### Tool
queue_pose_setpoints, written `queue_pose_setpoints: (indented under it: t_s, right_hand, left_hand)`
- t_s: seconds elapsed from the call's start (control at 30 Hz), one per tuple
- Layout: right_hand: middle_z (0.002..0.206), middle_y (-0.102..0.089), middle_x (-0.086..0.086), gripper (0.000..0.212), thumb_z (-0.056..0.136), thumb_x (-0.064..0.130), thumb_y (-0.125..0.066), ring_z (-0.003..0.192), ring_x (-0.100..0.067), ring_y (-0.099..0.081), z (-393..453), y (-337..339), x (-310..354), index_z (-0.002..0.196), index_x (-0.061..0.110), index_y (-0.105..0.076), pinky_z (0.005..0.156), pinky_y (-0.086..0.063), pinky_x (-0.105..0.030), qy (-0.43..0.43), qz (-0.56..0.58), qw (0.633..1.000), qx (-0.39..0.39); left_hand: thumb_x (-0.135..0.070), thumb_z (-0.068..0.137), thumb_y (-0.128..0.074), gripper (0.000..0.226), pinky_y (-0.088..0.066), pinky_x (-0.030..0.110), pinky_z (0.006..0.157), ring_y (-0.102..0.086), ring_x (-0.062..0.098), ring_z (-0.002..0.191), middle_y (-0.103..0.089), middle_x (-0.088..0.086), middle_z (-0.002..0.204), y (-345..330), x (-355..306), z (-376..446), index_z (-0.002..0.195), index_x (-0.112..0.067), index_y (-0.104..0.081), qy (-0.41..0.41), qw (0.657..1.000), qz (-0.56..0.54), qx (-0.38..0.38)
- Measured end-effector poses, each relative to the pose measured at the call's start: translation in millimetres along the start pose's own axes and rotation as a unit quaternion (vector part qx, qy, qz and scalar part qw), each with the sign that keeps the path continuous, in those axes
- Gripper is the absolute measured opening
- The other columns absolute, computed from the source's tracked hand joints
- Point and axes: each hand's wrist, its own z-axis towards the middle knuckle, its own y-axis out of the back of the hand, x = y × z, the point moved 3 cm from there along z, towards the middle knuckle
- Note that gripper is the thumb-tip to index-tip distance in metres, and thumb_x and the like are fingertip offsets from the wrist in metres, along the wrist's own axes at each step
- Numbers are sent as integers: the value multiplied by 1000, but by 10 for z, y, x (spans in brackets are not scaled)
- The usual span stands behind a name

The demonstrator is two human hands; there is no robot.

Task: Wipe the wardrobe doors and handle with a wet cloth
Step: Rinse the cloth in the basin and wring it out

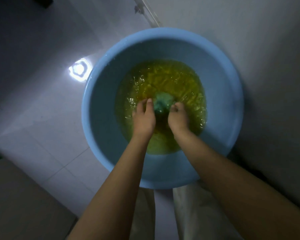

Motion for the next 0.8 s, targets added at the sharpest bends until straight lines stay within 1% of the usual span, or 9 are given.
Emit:
queue_pose_setpoints:
  t_s: [0.07, 0.2, 0.27, 0.33, 0.4, 0.5, 0.6, 0.7, 0.8]
  right_hand:
    - [94, -61, -3, 22, 99, 28, -43, 89, -24, -58, -252, 6, 52, 107, 16, -60, 85, -50, -46, 1, 65, 996, 56]
    - [82, -60, 5, 22, 97, 29, -50, 79, -13, -58, -620, 124, 293, 77, 27, -57, 69, -46, -29, 87, 186, 979, 14]
    - [96, -58, 0, 18, 96, 31, -52, 90, -15, -58, -613, 80, 385, 79, 29, -53, 77, -47, -29, 112, 204, 973, -9]
    - [110, -54, -2, 10, 96, 32, -52, 105, -18, -55, -528, 20, 442, 86, 33, -53, 93, -46, -36, 97, 229, 969, -4]
    - [112, -60, 3, 10, 98, 33, -48, 109, -13, -58, -472, -42, 443, 97, 33, -58, 98, -46, -35, 83, 256, 962, 46]
    - [107, -69, -3, 28, 100, 35, -44, 102, -15, -65, -498, -79, 388, 106, 19, -67, 92, -52, -34, 51, 285, 951, 105]
    - [109, -69, -11, 29, 101, 30, -43, 104, -21, -66, -545, -71, 374, 108, 13, -66, 93, -52, -38, 36, 329, 932, 150]
    - [104, -70, -11, 30, 102, 27, -41, 100, -22, -67, -563, -44, 357, 109, 9, -64, 89, -53, -36, 23, 350, 925, 149]
    - [107, -70, -8, 37, 100, 39, -42, 102, -22, -67, -601, -35, 305, 114, 12, -64, 90, -53, -42, 4, 340, 932, 126]
  left_hand:
    - [-45, 99, -36, 41, -38, 41, 104, -47, 23, 122, -51, 5, 129, -17, -28, -3, 129, -23, -52, 11, 1000, -18, 20]
    - [-33, 101, -37, 31, -45, 28, 74, -57, 12, 78, -63, 6, 85, -18, -74, -26, 84, -17, -58, -13, 998, -61, -10]
    - [-24, 103, -35, 31, -38, 8, 59, -51, -10, 59, -53, -7, 71, -87, -102, -124, 80, -17, -55, -47, 997, -57, -13]
    - [-17, 104, -33, 30, -34, 7, 51, -47, -13, 53, -50, -8, 70, -130, -112, -213, 82, -13, -54, -68, 995, -74, -17]
    - [-19, 103, -33, 33, -37, 13, 57, -48, -5, 59, -52, -3, 72, -93, -168, -267, 76, -16, -52, -101, 990, -95, -31]
    - [-31, 101, -31, 32, -35, 28, 89, -46, 12, 98, -53, 1, 97, -43, -196, -270, 76, -27, -51, -135, 988, -51, -64]
    - [-37, 97, -31, 21, -25, 31, 104, -35, 12, 116, -41, -5, 115, -17, -199, -277, 86, -27, -47, -170, 980, -17, -103]
    - [-44, 92, -28, 31, -29, 36, 105, -45, 10, 115, -52, -4, 118, -14, -188, -281, 99, -22, -48, -239, 964, 14, -120]
    - [-43, 94, -30, 39, -46, 32, 88, -59, 12, 102, -63, 0, 115, -14, -168, -275, 126, -27, -48, -237, 967, 8, -90]
